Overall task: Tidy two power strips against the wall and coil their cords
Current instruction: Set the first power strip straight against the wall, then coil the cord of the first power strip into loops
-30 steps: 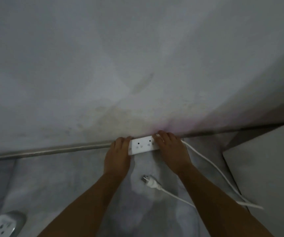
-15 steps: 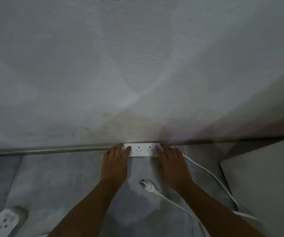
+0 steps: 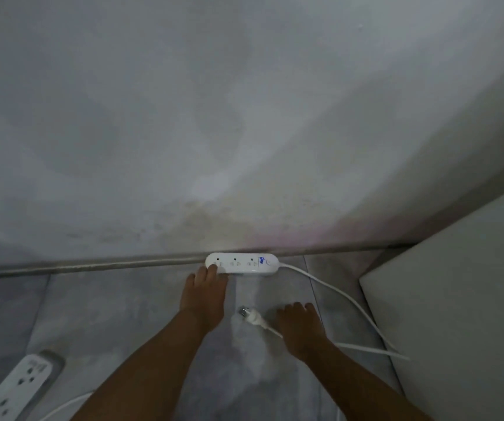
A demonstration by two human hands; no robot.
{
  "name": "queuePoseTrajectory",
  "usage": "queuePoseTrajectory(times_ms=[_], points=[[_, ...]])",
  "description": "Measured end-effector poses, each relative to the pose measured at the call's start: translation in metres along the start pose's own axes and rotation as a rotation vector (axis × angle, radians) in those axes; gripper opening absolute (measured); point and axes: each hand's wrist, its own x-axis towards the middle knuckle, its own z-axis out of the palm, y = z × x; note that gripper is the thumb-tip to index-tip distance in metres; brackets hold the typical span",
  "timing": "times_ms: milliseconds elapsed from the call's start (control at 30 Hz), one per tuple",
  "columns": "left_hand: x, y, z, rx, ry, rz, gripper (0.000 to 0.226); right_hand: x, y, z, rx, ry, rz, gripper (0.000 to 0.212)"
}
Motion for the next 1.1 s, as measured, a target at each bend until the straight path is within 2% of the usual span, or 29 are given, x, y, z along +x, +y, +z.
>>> queuePoseTrajectory(times_ms=[67, 200, 267, 333, 400, 467, 533, 567, 633, 700, 800, 867, 967, 1033, 1100], points=[[-0.008, -0.003, -0.006, 0.030, -0.048, 0.009, 0.054, -0.003, 0.004, -0.002, -0.051, -0.067, 0.026, 0.046], [-0.017, -0.006, -0.003, 0.068, -0.148, -0.001, 0.048, -0.011, -0.004, 0.011, -0.084, -0.105, 0.010, 0.037], [-0.017, -0.008, -0.005, 0.075, -0.180, -0.011, 0.049, -0.008, -0.007, 0.011, -0.026, -0.083, 0.041, 0.036], [-0.015, -0.006, -0.008, 0.068, -0.231, -0.006, 0.049, -0.004, -0.005, 0.000, 0.137, -0.035, 0.132, 0.035], [-0.012, 0.000, -0.016, -0.013, -0.287, 0.005, 0.048, 0.004, -0.001, -0.026, 0.412, 0.076, 0.232, 0.024], [-0.011, 0.011, -0.030, -0.209, -0.420, 0.016, 0.050, 0.007, 0.003, -0.064, 0.934, 0.124, 0.309, 0.008], [-0.012, 0.025, -0.051, -0.445, -0.617, 0.032, 0.053, 0.006, 0.011, -0.104, 1.559, 0.088, 0.402, 0.018], [-0.014, 0.033, -0.063, -0.545, -0.721, 0.041, 0.052, 0.004, 0.018, -0.123, 1.751, 0.056, 0.449, 0.021], [-0.019, 0.047, -0.086, -0.703, -0.882, 0.072, 0.047, -0.006, 0.037, -0.162, 1.954, -0.010, 0.413, 0.021], [-0.030, 0.059, -0.104, -0.827, -0.950, 0.087, 0.045, -0.023, 0.058, -0.202, 2.091, -0.050, 0.293, 0.022], [-0.058, 0.079, -0.130, -0.828, -1.047, 0.208, 0.056, -0.066, 0.084, -0.253, 2.242, 0.000, 0.175, 0.021], [-0.080, 0.094, -0.148, -0.772, -0.975, 0.221, 0.059, -0.098, 0.091, -0.276, 2.364, 0.045, 0.108, 0.022], [-0.110, 0.113, -0.174, -0.769, -0.606, 0.181, 0.040, -0.147, 0.087, -0.300, 2.544, 0.142, 0.024, 0.021], [-0.131, 0.121, -0.186, -0.856, -0.422, 0.154, 0.041, -0.179, 0.081, -0.313, 2.626, 0.210, -0.037, 0.020], [-0.150, 0.127, -0.198, -0.963, -0.313, 0.137, 0.043, -0.208, 0.079, -0.325, 2.692, 0.273, -0.093, 0.021]])
